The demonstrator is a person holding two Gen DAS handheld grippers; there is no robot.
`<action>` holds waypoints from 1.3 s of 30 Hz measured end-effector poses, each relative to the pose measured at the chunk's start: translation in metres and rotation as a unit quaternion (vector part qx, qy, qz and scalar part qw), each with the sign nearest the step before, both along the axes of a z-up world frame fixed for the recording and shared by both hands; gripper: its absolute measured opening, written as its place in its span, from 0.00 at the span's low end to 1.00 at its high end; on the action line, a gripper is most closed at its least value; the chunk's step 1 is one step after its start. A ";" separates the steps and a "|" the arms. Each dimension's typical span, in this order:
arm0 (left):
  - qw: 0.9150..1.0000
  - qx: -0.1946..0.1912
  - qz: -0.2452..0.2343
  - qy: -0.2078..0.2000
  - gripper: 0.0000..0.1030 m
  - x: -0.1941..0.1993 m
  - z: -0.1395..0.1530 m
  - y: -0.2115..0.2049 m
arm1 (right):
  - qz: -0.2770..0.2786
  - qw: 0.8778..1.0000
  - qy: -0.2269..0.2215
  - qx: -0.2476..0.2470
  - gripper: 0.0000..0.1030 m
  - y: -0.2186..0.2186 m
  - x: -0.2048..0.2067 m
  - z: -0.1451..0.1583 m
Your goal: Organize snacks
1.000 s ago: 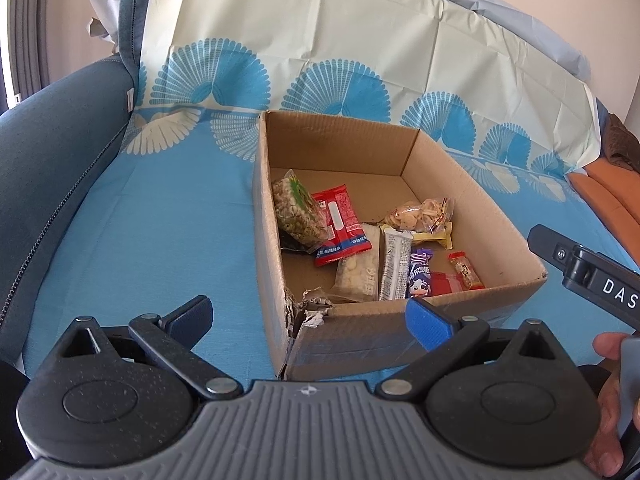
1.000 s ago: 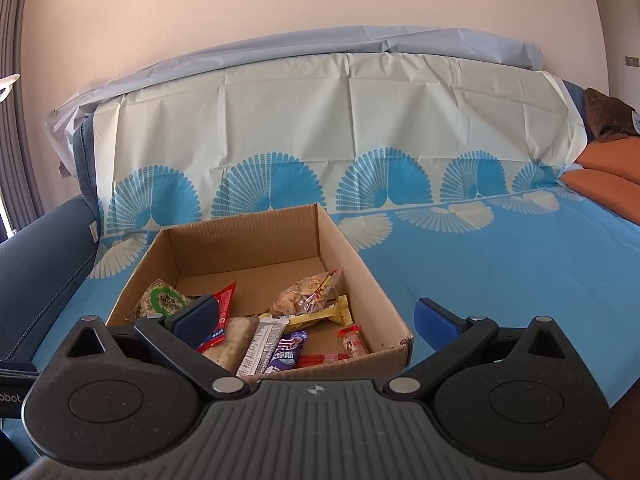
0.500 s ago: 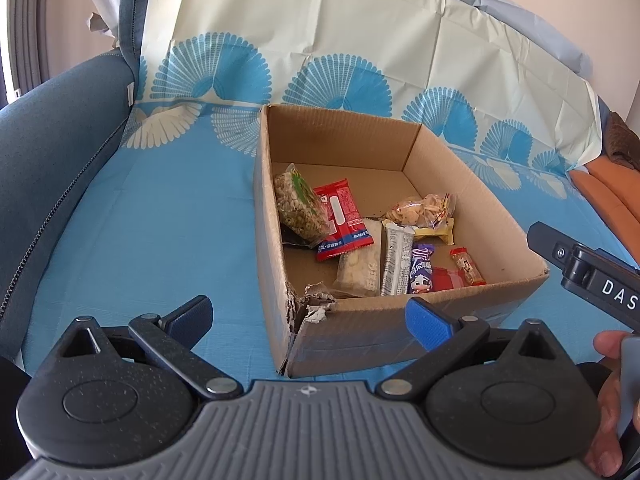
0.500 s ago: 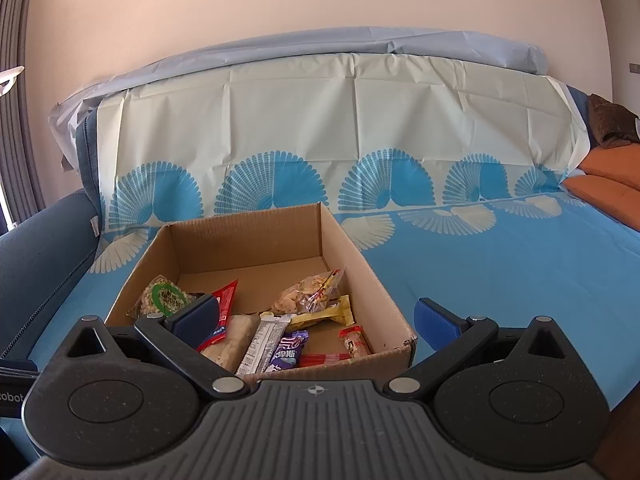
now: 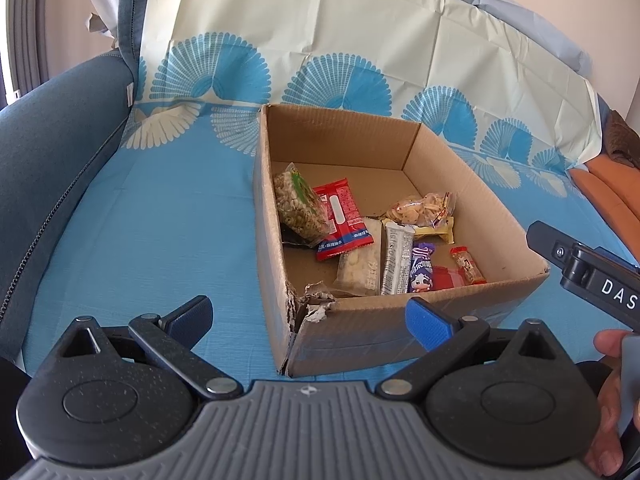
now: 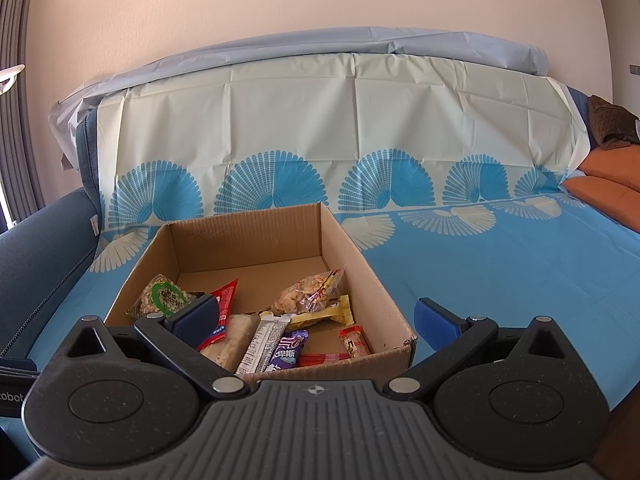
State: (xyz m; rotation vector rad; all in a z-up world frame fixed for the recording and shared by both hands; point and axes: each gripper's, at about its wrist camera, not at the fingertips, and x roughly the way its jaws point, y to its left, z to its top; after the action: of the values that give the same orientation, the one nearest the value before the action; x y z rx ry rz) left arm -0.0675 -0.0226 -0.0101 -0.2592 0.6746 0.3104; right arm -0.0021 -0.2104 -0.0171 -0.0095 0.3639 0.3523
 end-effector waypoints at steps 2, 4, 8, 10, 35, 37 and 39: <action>1.000 0.001 -0.001 0.000 1.00 0.000 0.000 -0.001 | 0.000 1.000 0.000 0.000 0.99 0.000 0.000 0.000; 1.000 0.001 -0.001 0.000 1.00 0.001 0.000 -0.001 | 0.000 1.000 0.000 0.000 0.99 0.000 0.000 0.000; 1.000 0.004 -0.002 0.000 1.00 0.001 0.000 -0.002 | 0.000 1.000 0.000 0.000 0.99 0.000 0.000 0.000; 1.000 0.006 -0.004 -0.001 1.00 0.001 0.000 -0.002 | 0.000 1.000 0.000 0.000 0.99 0.001 0.000 0.000; 0.999 0.039 -0.027 -0.016 1.00 0.005 -0.001 -0.008 | 0.000 1.000 -0.004 0.011 0.99 -0.003 0.003 0.000; 0.999 0.040 -0.028 -0.017 1.00 0.007 -0.001 -0.008 | 0.001 1.000 -0.004 0.012 0.99 -0.003 0.004 0.000; 0.999 0.041 -0.029 -0.019 1.00 0.009 -0.001 -0.008 | 0.003 1.000 -0.005 0.012 0.99 -0.002 0.005 0.000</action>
State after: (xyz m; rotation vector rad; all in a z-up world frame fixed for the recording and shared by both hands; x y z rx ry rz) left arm -0.0584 -0.0303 -0.0107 -0.1670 0.6291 0.2755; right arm 0.0027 -0.2125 -0.0169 0.0107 0.3507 0.3625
